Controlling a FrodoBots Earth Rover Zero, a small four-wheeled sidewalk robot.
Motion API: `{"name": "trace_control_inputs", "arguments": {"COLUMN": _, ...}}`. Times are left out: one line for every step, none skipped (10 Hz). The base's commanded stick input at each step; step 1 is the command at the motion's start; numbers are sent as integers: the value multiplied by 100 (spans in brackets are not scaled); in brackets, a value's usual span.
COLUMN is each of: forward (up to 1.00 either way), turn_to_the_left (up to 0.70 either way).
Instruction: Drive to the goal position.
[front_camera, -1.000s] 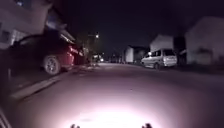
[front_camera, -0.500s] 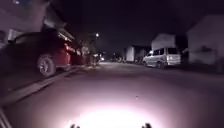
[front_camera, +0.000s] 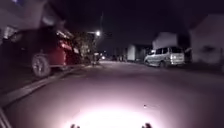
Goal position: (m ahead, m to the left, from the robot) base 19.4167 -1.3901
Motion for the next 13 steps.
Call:
{"name": "trace_control_inputs", "arguments": {"forward": 70, "turn_to_the_left": 0}}
{"name": "trace_control_inputs", "arguments": {"forward": 70, "turn_to_the_left": 0}}
{"name": "trace_control_inputs", "arguments": {"forward": 70, "turn_to_the_left": 0}}
{"name": "trace_control_inputs", "arguments": {"forward": 70, "turn_to_the_left": 0}}
{"name": "trace_control_inputs", "arguments": {"forward": 70, "turn_to_the_left": 0}}
{"name": "trace_control_inputs", "arguments": {"forward": 70, "turn_to_the_left": 0}}
{"name": "trace_control_inputs", "arguments": {"forward": 70, "turn_to_the_left": 0}}
{"name": "trace_control_inputs", "arguments": {"forward": 70, "turn_to_the_left": 0}}
{"name": "trace_control_inputs", "arguments": {"forward": 70, "turn_to_the_left": 0}}
{"name": "trace_control_inputs", "arguments": {"forward": 70, "turn_to_the_left": 0}}
{"name": "trace_control_inputs", "arguments": {"forward": 70, "turn_to_the_left": 0}}
{"name": "trace_control_inputs", "arguments": {"forward": 70, "turn_to_the_left": 0}}
{"name": "trace_control_inputs", "arguments": {"forward": 70, "turn_to_the_left": -21}}
